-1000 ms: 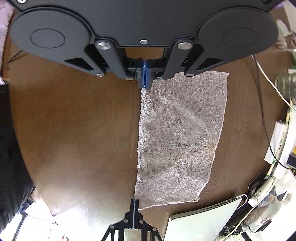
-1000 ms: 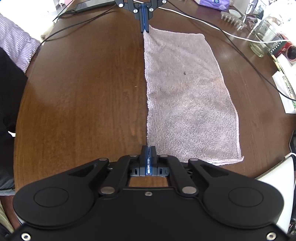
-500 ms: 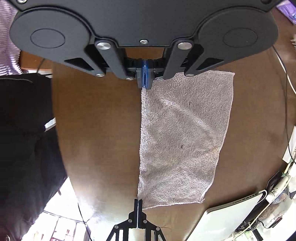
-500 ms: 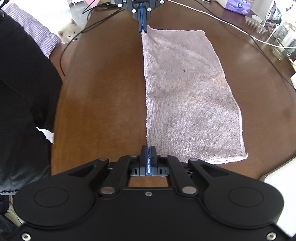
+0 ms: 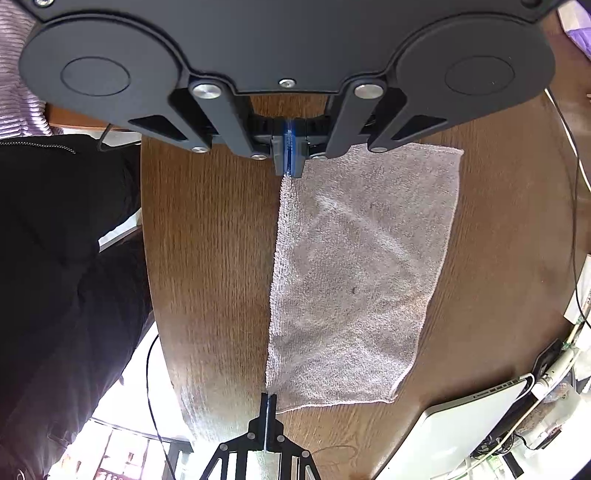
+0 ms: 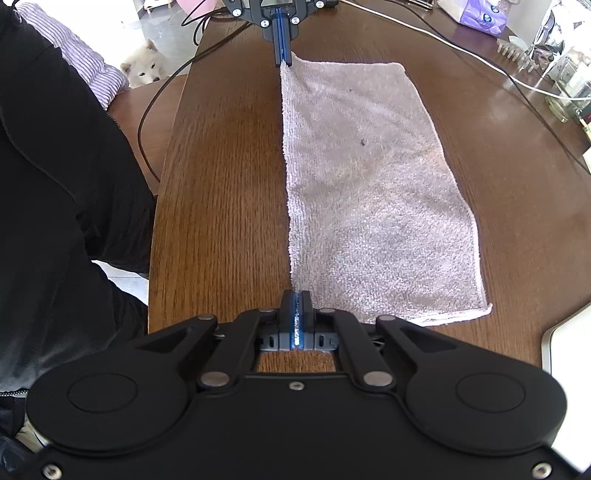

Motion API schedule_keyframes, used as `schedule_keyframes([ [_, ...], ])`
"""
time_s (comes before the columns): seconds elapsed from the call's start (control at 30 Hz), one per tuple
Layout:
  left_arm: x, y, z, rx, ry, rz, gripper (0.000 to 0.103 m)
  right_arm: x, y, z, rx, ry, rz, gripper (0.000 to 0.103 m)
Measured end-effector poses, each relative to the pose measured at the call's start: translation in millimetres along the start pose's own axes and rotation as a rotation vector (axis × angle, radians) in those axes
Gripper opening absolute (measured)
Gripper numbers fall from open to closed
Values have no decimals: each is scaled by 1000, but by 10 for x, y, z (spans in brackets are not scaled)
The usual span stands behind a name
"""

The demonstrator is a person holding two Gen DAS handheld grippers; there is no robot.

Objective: Fold towel
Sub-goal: 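Fold the towel lengthwise over itself with both grippers, then release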

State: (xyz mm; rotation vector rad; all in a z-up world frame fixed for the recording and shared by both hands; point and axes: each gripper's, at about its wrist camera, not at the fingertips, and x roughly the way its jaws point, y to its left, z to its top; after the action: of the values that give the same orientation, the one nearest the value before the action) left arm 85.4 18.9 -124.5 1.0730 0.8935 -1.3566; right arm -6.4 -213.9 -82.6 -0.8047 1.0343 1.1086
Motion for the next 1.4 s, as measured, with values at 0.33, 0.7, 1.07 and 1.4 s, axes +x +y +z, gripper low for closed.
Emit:
schedule_keyframes([
  [0.33,-164,84,-29,-19,-15,39,1,-2,-77,82,-9,-9,-30,2],
  [0.7,-229,228,13,-33,-18,74,1,-57,-401,108,1,-16,-75,2],
  [1.07,-236,618,59,-39,-20,90,1,-40,-758,115,16,-16,-92,2],
  [1.4,-133,827,2,-38,-3,75,1,8,-1003,109,32,-13,-97,2],
])
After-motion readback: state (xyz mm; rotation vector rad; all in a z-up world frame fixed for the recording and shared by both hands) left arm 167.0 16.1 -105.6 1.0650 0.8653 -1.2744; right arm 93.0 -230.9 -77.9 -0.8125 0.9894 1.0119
